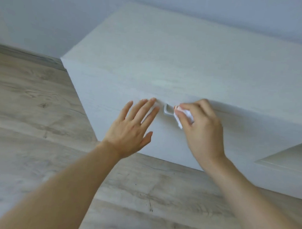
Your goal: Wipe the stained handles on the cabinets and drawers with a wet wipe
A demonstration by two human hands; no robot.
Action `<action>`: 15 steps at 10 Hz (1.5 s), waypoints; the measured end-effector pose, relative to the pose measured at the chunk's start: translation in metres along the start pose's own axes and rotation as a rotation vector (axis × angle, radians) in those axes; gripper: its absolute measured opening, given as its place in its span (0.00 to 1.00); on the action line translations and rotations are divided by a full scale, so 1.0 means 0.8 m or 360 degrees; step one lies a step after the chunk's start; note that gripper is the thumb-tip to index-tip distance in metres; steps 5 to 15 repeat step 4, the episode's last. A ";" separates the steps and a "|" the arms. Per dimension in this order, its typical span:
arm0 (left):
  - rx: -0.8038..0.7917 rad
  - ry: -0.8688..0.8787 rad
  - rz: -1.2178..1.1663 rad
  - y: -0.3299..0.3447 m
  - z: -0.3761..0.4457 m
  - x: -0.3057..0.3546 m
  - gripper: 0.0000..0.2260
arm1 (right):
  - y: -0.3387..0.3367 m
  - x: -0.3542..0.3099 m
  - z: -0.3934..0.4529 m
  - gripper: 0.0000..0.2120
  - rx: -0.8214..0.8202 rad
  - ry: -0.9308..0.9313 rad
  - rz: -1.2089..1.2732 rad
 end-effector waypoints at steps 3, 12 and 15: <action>-0.0639 0.0184 0.0028 -0.217 0.056 -0.020 0.27 | -0.180 -0.009 0.098 0.07 -0.0996 0.0695 -0.0100; -0.0647 0.0234 0.0064 -0.317 0.113 -0.025 0.26 | -0.283 -0.018 0.166 0.06 -0.1061 0.0793 -0.0159; -0.0647 0.0234 0.0064 -0.317 0.113 -0.025 0.26 | -0.283 -0.018 0.166 0.06 -0.1061 0.0793 -0.0159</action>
Point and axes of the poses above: each hand's wrist, its own z-axis towards the middle knuckle, its own y-axis out of the palm, x = y × z, the point moved 4 cm from there along z, towards the middle knuckle, and after that the axes turned 9 degrees about -y, right-handed, at the moved point
